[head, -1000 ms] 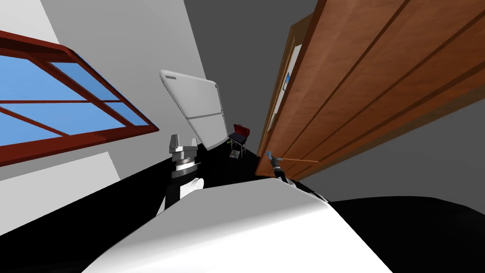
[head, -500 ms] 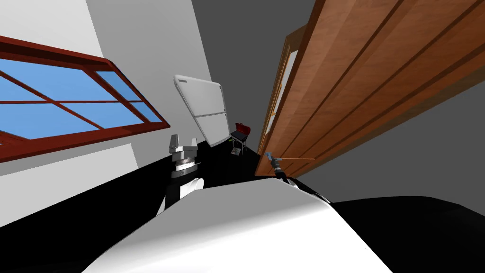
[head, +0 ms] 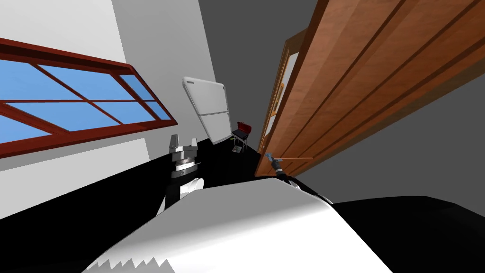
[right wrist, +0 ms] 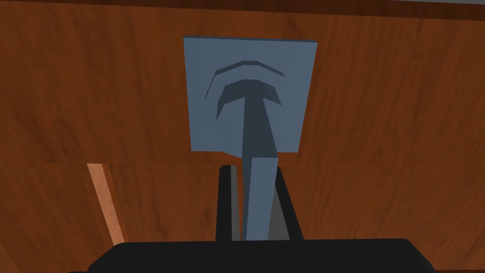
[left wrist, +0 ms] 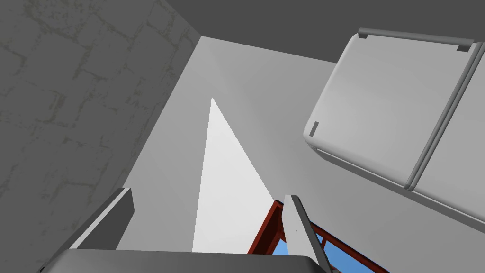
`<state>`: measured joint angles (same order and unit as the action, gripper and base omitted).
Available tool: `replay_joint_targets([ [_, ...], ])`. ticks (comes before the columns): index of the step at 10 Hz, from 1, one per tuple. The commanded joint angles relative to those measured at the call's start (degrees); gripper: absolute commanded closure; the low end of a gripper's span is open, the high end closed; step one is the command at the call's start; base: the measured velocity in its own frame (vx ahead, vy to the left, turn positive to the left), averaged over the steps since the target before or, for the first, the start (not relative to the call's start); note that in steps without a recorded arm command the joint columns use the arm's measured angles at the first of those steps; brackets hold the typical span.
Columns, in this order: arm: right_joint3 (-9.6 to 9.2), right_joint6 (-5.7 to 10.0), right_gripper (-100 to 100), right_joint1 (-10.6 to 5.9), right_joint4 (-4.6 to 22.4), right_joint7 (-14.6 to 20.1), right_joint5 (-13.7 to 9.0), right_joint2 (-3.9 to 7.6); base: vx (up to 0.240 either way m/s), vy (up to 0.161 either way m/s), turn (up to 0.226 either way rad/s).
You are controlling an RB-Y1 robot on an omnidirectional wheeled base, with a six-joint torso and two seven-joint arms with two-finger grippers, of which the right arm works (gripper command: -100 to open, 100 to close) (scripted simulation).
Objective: Pull the door open
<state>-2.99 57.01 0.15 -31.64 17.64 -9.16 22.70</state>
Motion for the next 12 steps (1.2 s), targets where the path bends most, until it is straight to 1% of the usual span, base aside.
replay_joint_targets([
  [1,-0.89,0.83,100,1.49,-0.99,1.05,0.43,0.79,-0.191,-0.047,0.1],
  [3,-1.98,2.35,100,2.5,-1.12,2.37,0.97,1.78,-0.179,-0.057,0.109],
  [5,-2.81,3.51,100,3.28,-1.21,3.37,1.38,2.53,-0.191,-0.055,0.084],
  [6,-2.63,3.14,100,2.79,-0.95,2.99,1.3,2.16,-0.086,-0.014,0.013],
  [7,-3.23,4.7,100,3.8,-0.59,3.66,1.47,2.69,-0.117,-0.029,0.136],
  [8,-3.38,5.17,100,4.07,-0.5,3.84,1.49,2.87,-0.169,-0.059,0.145],
  [10,-4.07,7.36,100,5.32,-0.05,4.7,1.62,3.75,-0.169,-0.058,0.142],
  [12,-4.44,8.55,100,6.0,0.19,5.16,1.69,4.22,-0.152,-0.061,0.108],
])
